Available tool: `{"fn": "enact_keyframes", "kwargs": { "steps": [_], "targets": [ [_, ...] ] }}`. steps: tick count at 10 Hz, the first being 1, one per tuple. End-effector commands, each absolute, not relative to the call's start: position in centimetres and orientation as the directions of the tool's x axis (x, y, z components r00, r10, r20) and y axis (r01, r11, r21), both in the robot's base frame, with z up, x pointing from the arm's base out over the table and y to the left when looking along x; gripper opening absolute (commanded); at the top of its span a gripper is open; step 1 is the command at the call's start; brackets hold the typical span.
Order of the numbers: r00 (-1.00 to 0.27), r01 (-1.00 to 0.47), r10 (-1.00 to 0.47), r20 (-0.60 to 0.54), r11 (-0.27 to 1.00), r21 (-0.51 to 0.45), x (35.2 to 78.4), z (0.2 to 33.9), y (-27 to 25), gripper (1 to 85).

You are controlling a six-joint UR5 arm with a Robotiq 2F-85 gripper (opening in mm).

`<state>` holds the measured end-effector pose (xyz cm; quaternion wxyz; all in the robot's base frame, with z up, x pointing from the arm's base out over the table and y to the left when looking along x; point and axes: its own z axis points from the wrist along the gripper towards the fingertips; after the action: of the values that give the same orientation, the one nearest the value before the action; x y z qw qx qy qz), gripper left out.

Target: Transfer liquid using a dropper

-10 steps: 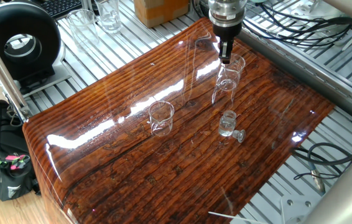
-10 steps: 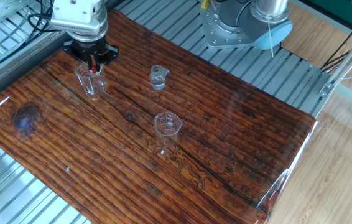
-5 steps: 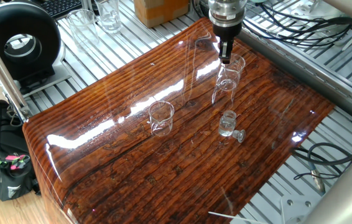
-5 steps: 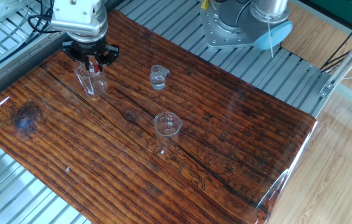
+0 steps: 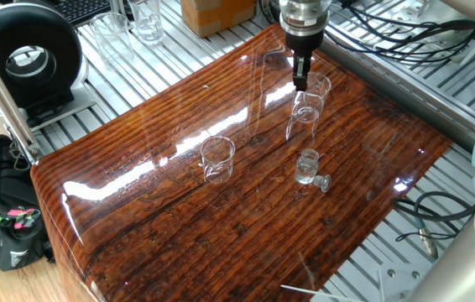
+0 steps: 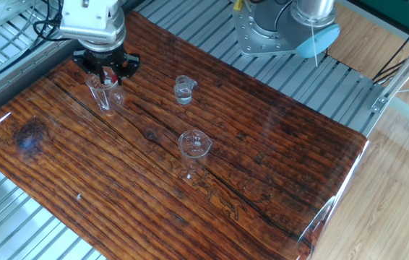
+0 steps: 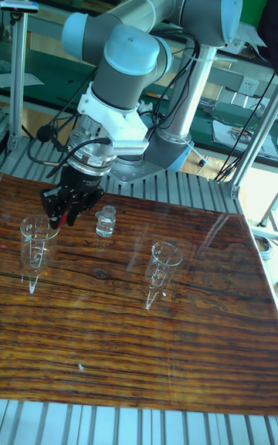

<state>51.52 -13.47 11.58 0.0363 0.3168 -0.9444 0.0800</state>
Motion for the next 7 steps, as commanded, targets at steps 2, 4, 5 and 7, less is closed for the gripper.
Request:
{"fn": "enact_keyframes", "kwargs": {
  "steps": [2, 4, 5, 7],
  "targets": [
    [-0.826, -0.564, -0.554, 0.105, 0.815, -0.134, 51.8, 11.3, -12.1, 35.3],
    [-0.827, -0.562, -0.549, 0.123, 0.814, -0.146, 51.5, 11.4, -12.6, 35.0],
    [-0.828, -0.560, -0.546, 0.126, 0.816, -0.142, 51.3, 11.4, -12.6, 35.0],
    [-0.831, -0.556, -0.540, 0.134, 0.818, -0.146, 50.8, 11.4, -13.0, 35.0]
  ]
}}
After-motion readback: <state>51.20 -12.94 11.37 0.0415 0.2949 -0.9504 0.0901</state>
